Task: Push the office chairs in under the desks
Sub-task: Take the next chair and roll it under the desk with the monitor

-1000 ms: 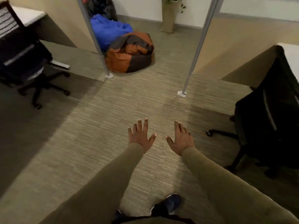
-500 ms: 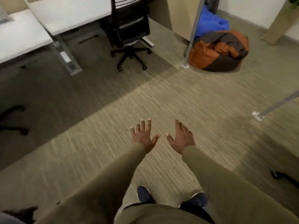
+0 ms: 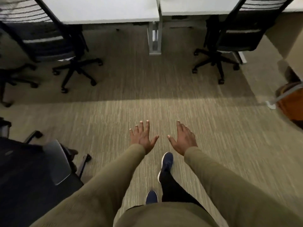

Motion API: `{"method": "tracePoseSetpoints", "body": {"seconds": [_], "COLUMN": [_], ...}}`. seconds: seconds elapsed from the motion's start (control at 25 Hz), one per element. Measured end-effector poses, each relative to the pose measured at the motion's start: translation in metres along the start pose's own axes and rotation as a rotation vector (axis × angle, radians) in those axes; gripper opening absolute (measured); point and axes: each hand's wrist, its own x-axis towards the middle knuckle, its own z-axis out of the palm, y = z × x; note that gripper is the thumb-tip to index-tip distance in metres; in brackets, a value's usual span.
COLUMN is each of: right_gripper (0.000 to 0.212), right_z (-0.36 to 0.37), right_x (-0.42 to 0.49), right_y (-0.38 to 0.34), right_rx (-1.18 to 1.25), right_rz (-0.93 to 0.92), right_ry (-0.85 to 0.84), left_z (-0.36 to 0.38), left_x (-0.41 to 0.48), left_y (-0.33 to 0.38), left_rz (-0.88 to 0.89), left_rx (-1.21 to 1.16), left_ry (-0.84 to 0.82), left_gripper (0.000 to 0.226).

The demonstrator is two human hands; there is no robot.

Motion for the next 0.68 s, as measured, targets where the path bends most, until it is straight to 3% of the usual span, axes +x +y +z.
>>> {"method": "tracePoseSetpoints", "body": {"seconds": [0.24,0.68], "right_gripper": [0.084,0.085], "right_z": [-0.007,-0.024], "right_x": [0.102,0.244], "right_y": [-0.054,-0.173], "right_rx": [-0.095,-0.324], "right_rz": [-0.220,-0.679], "right_ry": [-0.189,-0.313], "left_z": [-0.032,-0.076], "left_x": [0.054,0.109], "left_y": [-0.045,-0.109], "left_rz": [-0.207,-0.610], "left_rx": [-0.061,-0.311], "left_ry": [-0.002,0.099], "left_gripper": [0.086,0.086]}}
